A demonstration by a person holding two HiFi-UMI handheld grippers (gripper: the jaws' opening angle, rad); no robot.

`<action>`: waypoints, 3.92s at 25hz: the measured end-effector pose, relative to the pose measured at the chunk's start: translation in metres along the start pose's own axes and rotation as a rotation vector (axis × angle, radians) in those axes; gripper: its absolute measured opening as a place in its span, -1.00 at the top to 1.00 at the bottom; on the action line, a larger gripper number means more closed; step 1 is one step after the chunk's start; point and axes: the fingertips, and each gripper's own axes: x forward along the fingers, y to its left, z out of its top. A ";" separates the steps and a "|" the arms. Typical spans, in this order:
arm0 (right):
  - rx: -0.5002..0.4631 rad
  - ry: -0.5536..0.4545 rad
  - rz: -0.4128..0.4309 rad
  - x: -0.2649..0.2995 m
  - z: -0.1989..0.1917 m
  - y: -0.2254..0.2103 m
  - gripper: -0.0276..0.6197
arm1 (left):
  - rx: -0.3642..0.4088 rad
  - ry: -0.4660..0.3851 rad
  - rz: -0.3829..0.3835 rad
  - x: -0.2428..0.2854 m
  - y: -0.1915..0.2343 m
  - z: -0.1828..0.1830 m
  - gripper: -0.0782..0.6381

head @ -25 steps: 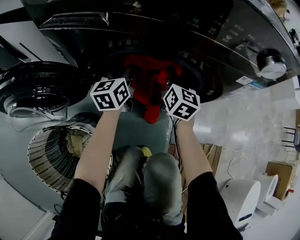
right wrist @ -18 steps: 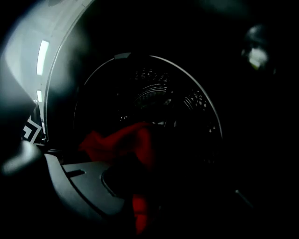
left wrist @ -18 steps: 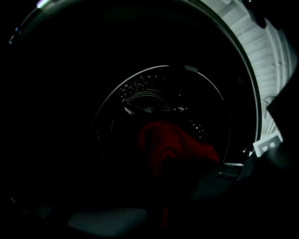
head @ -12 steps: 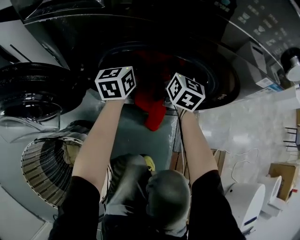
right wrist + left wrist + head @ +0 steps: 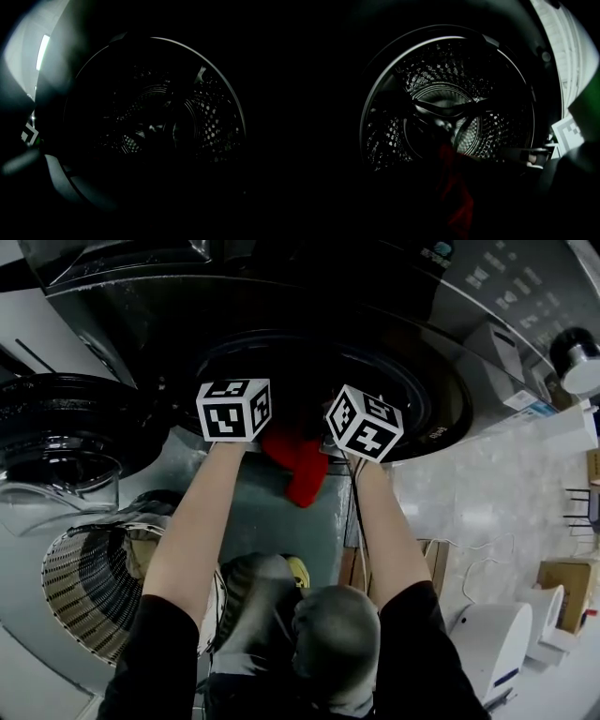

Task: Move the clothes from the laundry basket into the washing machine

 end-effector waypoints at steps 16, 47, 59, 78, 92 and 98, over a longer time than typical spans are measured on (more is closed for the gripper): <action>0.033 0.046 0.061 -0.022 -0.008 0.013 0.44 | 0.038 -0.013 0.020 -0.022 -0.008 0.008 0.34; -0.004 0.215 0.075 -0.155 0.063 0.035 0.91 | 0.005 0.168 0.088 -0.156 -0.060 0.063 0.75; 0.029 0.241 0.029 -0.251 0.169 0.033 0.90 | 0.036 0.158 0.090 -0.247 -0.119 0.163 0.76; 0.006 0.133 0.051 -0.345 0.338 0.092 0.91 | 0.135 0.089 0.054 -0.368 -0.155 0.312 0.75; 0.012 0.084 0.035 -0.400 0.407 0.085 0.91 | 0.183 0.007 0.049 -0.415 -0.182 0.398 0.75; -0.032 0.074 0.063 -0.413 0.430 0.088 0.91 | 0.222 -0.029 0.061 -0.431 -0.189 0.432 0.75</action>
